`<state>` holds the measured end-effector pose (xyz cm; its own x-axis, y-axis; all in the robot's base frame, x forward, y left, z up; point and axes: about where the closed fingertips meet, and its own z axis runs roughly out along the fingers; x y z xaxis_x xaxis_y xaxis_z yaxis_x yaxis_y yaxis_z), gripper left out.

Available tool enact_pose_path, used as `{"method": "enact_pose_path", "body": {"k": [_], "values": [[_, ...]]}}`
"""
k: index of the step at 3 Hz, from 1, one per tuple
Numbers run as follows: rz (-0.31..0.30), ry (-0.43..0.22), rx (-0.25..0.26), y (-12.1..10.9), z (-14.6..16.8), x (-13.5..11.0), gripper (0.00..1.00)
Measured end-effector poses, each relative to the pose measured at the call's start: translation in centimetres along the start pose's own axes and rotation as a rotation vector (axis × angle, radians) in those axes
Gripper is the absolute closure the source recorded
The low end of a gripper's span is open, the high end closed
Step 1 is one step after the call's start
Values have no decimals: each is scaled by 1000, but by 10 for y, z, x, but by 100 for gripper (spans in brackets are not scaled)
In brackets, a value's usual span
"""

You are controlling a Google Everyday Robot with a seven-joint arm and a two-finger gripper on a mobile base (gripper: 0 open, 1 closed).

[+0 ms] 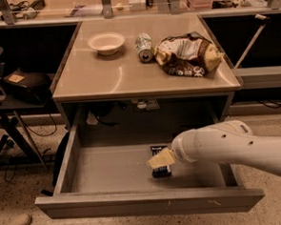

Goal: Pick rxbar blueberry from top drawer and place on counter

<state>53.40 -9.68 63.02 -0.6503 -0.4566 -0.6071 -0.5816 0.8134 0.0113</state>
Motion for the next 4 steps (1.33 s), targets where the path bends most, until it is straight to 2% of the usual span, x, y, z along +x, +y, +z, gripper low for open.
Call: {"method": "enact_pose_path", "body": {"k": [2,3,4], "values": [[-43,-7,-117,77,29,22,0],[-45,-6,-119,78,29,24,0],[-25,-21,-80,57,32,15,0]]}}
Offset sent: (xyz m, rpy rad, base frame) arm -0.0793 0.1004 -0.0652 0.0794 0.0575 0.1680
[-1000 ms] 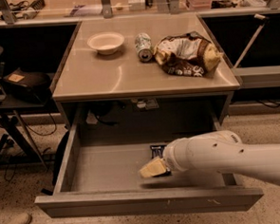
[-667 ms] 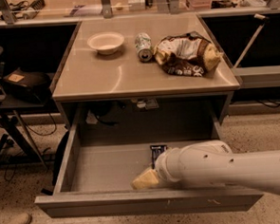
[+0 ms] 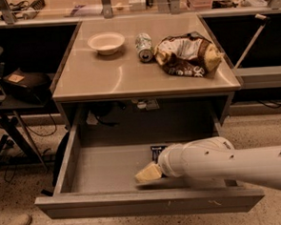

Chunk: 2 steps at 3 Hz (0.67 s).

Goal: Pick rxbar blueberry from top drawer and place on counter

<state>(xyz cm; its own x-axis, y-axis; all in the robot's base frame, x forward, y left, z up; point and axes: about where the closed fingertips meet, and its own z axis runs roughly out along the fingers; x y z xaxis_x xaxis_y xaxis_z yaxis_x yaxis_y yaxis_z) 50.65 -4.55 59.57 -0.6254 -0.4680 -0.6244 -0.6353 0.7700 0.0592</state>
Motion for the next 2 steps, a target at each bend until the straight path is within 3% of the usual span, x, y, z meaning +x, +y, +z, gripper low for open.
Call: {"method": "enact_pose_path", "body": {"k": [1,2], "values": [[62,-50,81,-45,2,-21,0],[91,-41,129,-72,-7,-11,0]]}}
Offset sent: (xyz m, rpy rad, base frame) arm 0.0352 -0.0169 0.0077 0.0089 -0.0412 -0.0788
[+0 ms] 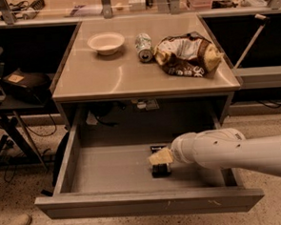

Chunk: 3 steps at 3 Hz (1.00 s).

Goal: Pick rxbar blueberry from top drawer and place on counter

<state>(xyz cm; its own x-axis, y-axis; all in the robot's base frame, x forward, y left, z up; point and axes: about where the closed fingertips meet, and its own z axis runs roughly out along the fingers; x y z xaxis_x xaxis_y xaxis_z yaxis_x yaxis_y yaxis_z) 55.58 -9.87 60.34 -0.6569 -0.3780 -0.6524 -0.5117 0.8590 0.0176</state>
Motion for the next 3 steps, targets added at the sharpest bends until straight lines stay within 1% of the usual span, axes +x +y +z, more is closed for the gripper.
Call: {"method": "enact_pose_path", "body": {"k": [1,2,3], "values": [[-3,21,-44,24,0,23,0],[-29,42,-122,69,-5,53,0],[-50,26,-153,88,-5,44,0]]}}
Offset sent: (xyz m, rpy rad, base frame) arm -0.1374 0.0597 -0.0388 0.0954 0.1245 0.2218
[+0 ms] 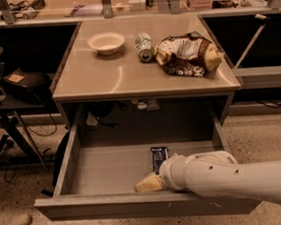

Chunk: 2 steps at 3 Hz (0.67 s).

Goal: Pick rxbar blueberry from top drawer and place on counter

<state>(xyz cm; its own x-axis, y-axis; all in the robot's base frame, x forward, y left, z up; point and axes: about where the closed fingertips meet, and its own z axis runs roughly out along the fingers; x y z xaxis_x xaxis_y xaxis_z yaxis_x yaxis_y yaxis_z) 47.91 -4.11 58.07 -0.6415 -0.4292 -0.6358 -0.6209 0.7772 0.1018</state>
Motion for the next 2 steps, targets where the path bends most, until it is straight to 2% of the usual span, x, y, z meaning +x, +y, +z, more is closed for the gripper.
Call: {"method": "enact_pose_path", "body": {"k": [1,2], "values": [[0,0,1,0,0,0,19],[0,0,1,0,0,0,42]]}}
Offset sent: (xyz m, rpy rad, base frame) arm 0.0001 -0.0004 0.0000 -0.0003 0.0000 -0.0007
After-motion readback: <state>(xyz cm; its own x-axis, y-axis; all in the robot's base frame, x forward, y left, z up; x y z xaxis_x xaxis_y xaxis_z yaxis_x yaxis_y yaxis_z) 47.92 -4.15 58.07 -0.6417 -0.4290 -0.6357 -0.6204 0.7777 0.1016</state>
